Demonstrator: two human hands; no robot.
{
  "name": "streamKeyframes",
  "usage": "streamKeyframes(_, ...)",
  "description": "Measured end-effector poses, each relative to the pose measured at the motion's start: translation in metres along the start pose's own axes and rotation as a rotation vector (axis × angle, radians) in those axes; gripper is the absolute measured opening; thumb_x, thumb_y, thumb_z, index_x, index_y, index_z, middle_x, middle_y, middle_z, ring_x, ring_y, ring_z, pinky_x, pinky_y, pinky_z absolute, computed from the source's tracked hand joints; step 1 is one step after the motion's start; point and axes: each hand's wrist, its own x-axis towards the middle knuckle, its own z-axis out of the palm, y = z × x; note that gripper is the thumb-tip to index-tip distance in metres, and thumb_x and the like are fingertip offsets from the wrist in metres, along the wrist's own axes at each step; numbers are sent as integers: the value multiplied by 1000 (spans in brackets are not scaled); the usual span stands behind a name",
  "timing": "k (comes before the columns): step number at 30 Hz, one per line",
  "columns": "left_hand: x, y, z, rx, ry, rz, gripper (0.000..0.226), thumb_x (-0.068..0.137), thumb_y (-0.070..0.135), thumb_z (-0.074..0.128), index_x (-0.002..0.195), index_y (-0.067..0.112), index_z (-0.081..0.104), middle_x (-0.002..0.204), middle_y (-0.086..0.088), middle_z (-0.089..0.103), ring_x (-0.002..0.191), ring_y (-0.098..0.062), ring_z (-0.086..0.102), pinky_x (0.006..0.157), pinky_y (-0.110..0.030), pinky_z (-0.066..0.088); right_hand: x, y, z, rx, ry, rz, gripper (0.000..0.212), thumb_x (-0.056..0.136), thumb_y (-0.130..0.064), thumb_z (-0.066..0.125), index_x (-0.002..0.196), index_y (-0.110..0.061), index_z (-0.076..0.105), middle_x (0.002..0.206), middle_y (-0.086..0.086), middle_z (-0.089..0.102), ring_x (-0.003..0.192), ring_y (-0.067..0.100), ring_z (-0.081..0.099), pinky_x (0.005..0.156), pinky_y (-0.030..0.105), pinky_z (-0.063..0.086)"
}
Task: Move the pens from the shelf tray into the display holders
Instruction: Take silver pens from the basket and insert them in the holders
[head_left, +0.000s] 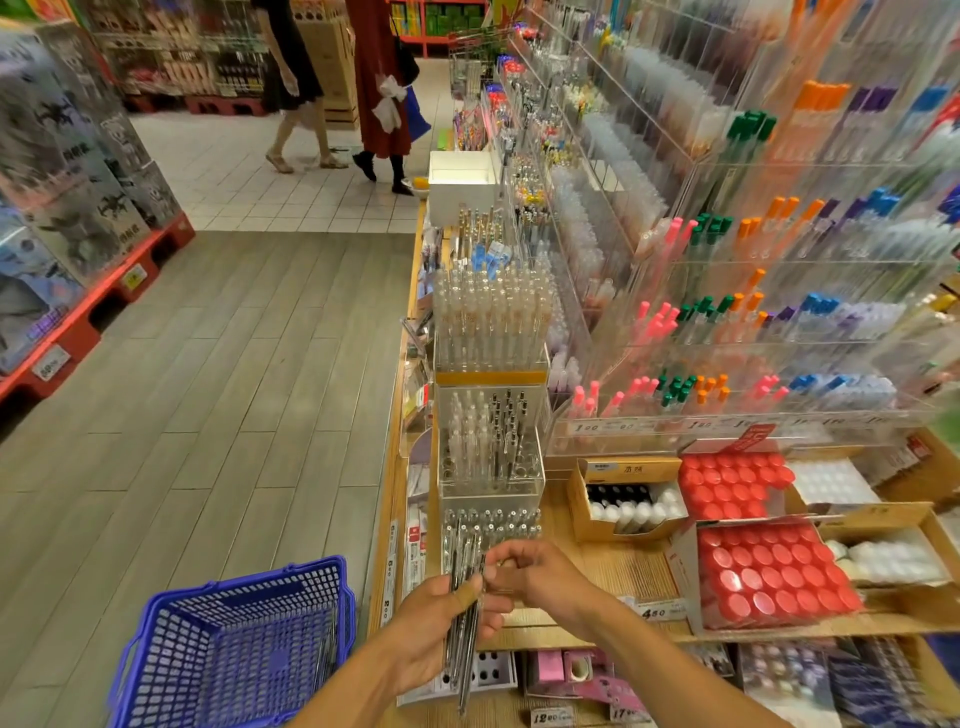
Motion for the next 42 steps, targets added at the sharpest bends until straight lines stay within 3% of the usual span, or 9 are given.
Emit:
streamKeyframes(6, 1, -6, 3, -10, 1, 7, 45, 84, 21, 71, 118, -7, 63, 109, -32, 69, 89, -33, 73, 72, -34, 61, -10, 3, -3, 31, -18, -62, 9, 90, -12, 68, 91, -12, 59, 74, -7, 58, 59, 2, 51, 54, 14, 40)
streamKeyframes(11, 1, -9, 3, -13, 30, -19, 48, 82, 22, 70, 117, -10, 63, 108, -31, 69, 94, -36, 73, 73, -34, 61, -15, 3, -5, -10, -8, -95, 17, 89, -16, 70, 92, -10, 55, 76, -5, 57, 59, 3, 49, 53, 16, 39)
streamKeyframes(16, 2, -9, 6, -58, 20, -25, 48, 83, 22, 70, 118, -11, 62, 109, -33, 68, 91, -36, 72, 74, -36, 61, -16, 4, -4, -40, 59, -142, 21, 88, -16, 72, 102, -5, 63, 93, 6, 63, 79, 15, 57, 72, 25, 50)
streamKeyframes(22, 5, -10, 7, -39, 79, -22, 40, 93, 25, 62, 120, -4, 61, 108, -25, 72, 96, -34, 73, 77, -37, 60, -18, -4, -20, -80, 145, -178, 11, 90, -11, 68, 100, -8, 64, 87, 1, 67, 67, 1, 63, 59, 15, 49)
streamKeyframes(25, 8, -10, 1, -68, 151, -15, 36, 92, 25, 61, 117, -1, 65, 107, -20, 74, 91, -32, 73, 78, -40, 61, -21, -15, -40, -143, 283, -287, 8, 92, -13, 64, 97, -9, 59, 83, 3, 69, 68, 8, 65, 58, 19, 50)
streamKeyframes(28, 9, -8, -5, -103, 213, -14, 32, 96, 23, 56, 118, 2, 65, 107, -18, 74, 82, -29, 72, 71, -38, 60, -23, -22, -55, -243, 370, -395, 6, 93, -14, 64, 94, -13, 58, 80, 2, 68, 70, 13, 64, 62, 24, 52)
streamKeyframes(33, 9, -5, -7, -61, 266, -25, 30, 97, 25, 56, 117, 6, 67, 100, -17, 75, 59, -17, 57, 49, -27, 47, -12, -23, -61, -617, 375, -442, 6, 96, -20, 60, 93, -22, 55, 82, -10, 62, 77, 1, 59, 64, 16, 47)
streamKeyframes(37, 11, -1, -4, -39, 279, -22, 27, 98, 23, 55, 116, 6, 67, 92, -14, 75, 56, -14, 51, 46, -25, 42, 5, -10, -57, -867, 308, -422, 10, 98, -25, 55, 92, -27, 47, 76, -16, 54, 67, 2, 53, 57, 14, 39)
streamKeyframes(42, 13, 2, -3, -22, 276, -29, 26, 99, 22, 55, 116, 6, 66, 91, -13, 75, 56, -14, 51, 47, -25, 41, 21, -2, -56, -946, 306, -389, 14, 98, -26, 55, 92, -32, 44, 76, -17, 53, 69, 1, 52, 56, 14, 37)
